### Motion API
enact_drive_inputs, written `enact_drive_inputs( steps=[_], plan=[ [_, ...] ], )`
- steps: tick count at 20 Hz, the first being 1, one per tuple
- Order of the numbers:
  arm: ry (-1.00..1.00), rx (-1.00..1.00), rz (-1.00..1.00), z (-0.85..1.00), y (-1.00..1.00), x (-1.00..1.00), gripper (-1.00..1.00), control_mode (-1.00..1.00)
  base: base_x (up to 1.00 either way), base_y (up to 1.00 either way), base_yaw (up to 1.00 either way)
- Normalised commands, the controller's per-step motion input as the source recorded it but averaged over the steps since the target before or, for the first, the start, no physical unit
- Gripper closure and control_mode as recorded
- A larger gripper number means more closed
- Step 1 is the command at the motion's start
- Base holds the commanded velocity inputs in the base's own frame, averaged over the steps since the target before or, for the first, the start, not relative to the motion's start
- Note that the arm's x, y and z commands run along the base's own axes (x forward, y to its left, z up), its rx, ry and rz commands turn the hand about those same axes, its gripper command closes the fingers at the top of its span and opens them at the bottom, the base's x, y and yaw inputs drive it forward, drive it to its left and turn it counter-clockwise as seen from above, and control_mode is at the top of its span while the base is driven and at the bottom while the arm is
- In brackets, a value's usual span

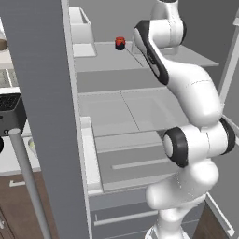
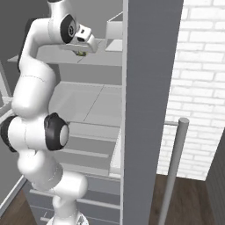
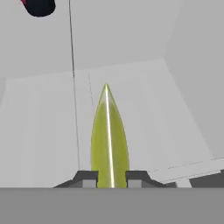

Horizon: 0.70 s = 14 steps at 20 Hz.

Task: Grab a lemon wedge from the fridge and one ice cube from the ice bowl, and put them in the glass of lemonade.

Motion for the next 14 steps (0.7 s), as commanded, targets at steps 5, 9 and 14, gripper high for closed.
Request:
enact_drive_inputs(
  steps=[5,9,14],
  plan=[
    [-0.21,0.02,0.07,0.0,0.0,-1.0,1.0,-1.0,0.0,0.0,0.0],
    [-0.15,0.02,0.07,0.0,0.0,-1.0,1.0,-1.0,0.0,0.0,0.0],
    [-0.01,0.0,0.07,-0.05,0.0,-1.0,1.0,-1.0,0.0,0.0,0.0]
  ],
)
